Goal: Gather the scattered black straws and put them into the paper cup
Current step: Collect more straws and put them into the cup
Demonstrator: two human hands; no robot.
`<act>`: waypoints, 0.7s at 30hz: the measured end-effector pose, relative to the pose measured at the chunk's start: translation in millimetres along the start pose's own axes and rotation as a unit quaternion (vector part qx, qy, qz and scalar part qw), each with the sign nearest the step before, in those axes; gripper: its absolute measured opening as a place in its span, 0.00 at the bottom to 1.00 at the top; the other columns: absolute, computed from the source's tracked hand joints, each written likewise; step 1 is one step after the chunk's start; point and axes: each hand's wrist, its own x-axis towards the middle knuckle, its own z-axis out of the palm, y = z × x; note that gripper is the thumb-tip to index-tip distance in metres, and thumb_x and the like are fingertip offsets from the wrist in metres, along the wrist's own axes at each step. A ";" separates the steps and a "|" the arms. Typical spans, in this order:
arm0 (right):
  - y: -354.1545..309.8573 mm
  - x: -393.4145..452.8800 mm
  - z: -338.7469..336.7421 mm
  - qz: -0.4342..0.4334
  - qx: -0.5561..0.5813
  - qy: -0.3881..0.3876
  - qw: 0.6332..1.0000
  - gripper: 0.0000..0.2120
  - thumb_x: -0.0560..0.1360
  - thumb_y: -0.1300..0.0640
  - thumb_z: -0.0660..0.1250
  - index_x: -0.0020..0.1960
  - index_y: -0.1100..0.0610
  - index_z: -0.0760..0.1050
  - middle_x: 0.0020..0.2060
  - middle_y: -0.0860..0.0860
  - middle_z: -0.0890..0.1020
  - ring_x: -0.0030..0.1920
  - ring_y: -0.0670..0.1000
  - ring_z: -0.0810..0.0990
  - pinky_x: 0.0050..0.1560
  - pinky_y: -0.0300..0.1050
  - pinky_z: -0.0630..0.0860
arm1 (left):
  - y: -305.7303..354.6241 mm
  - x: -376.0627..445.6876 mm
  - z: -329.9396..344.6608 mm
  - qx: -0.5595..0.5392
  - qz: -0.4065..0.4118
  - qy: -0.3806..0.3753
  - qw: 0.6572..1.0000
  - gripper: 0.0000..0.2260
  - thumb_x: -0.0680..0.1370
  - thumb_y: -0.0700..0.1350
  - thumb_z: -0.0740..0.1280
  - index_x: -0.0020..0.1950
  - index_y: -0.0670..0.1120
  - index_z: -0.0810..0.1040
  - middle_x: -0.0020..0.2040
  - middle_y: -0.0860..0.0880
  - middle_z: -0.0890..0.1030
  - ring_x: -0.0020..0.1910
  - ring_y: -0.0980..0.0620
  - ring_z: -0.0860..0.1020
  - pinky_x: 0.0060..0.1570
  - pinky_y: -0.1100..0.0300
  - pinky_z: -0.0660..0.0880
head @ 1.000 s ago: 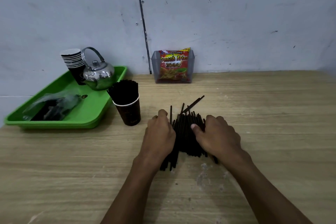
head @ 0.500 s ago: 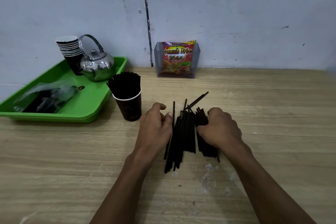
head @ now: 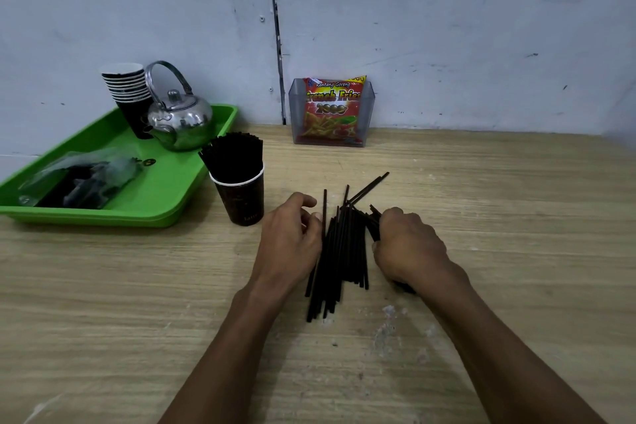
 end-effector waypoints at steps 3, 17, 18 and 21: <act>-2.9 -0.6 2.5 0.003 -0.014 -0.001 1.000 0.20 0.75 0.63 0.65 0.65 0.63 0.67 0.60 0.59 0.74 0.59 0.59 0.76 0.47 0.47 0.69 | -0.7 -1.4 0.1 -0.002 0.000 0.002 1.000 0.11 0.80 0.42 0.63 0.61 0.43 0.77 0.43 0.49 0.81 0.39 0.57 0.80 0.35 0.70 0.73; -4.4 -6.5 9.8 -0.001 -0.037 0.019 0.999 0.21 0.74 0.66 0.65 0.66 0.64 0.66 0.61 0.60 0.71 0.62 0.60 0.72 0.51 0.48 0.69 | -2.9 -5.2 -1.1 -0.031 -0.020 0.004 0.999 0.08 0.80 0.41 0.64 0.57 0.43 0.79 0.41 0.47 0.82 0.39 0.53 0.82 0.41 0.57 0.81; -4.1 -6.9 10.1 0.000 -0.045 0.019 0.999 0.21 0.74 0.65 0.65 0.66 0.63 0.66 0.61 0.60 0.72 0.62 0.60 0.72 0.52 0.49 0.70 | -2.7 -5.6 -0.8 -0.032 -0.021 0.002 0.999 0.08 0.80 0.41 0.64 0.56 0.43 0.79 0.41 0.47 0.81 0.38 0.53 0.81 0.40 0.58 0.81; -4.8 -7.6 11.8 0.001 -0.070 0.017 0.997 0.21 0.73 0.64 0.66 0.65 0.63 0.65 0.62 0.60 0.72 0.63 0.60 0.72 0.55 0.51 0.70 | -2.2 -6.5 -0.9 -0.030 -0.022 0.002 0.999 0.07 0.80 0.40 0.64 0.55 0.43 0.79 0.40 0.48 0.81 0.38 0.54 0.81 0.38 0.62 0.78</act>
